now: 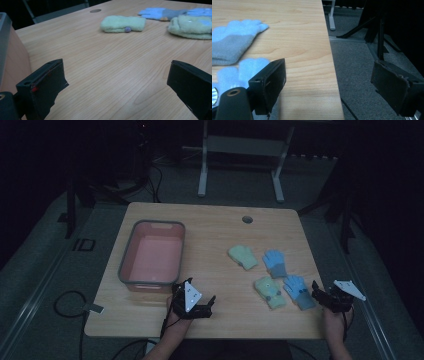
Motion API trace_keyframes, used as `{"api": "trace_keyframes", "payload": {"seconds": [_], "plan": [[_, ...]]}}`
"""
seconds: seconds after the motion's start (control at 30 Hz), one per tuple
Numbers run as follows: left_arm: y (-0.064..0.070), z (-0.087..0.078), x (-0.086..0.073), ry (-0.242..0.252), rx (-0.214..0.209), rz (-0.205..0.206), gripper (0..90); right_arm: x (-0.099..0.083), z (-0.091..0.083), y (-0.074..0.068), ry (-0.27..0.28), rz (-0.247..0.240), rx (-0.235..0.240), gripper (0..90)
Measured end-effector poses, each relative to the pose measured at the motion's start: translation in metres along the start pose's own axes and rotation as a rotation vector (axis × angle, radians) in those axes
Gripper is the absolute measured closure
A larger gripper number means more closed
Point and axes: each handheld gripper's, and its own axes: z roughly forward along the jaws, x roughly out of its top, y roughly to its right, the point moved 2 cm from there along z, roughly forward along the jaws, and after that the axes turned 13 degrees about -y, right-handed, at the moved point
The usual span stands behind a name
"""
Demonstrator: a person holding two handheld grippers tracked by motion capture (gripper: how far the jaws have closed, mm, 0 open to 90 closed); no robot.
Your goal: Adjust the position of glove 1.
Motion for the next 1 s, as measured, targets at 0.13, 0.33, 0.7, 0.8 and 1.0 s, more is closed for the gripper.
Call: {"api": "trace_keyframes", "payload": {"seconds": [0.13,0.33,0.7,0.8,1.0], "plan": [[0.000,0.000,0.000,0.002,-0.005,0.004,1.8,0.000,0.000,-0.001,-0.002,-0.013,0.006,13.0],[0.001,0.000,0.000,0.002,-0.005,0.005,1.8,-0.001,0.001,0.000,-0.057,0.004,0.066,15.5],[0.001,0.001,0.000,0.001,-0.007,0.007,1.8,0.014,-0.014,0.000,-0.134,0.002,0.108,17.0],[0.001,0.001,0.000,0.002,-0.008,0.010,1.8,0.022,-0.016,-0.002,-0.151,-0.013,0.141,18.8],[0.001,0.000,0.000,0.005,-0.009,0.010,1.7,0.037,-0.020,-0.010,-0.144,-0.049,0.168,20.8]]}}
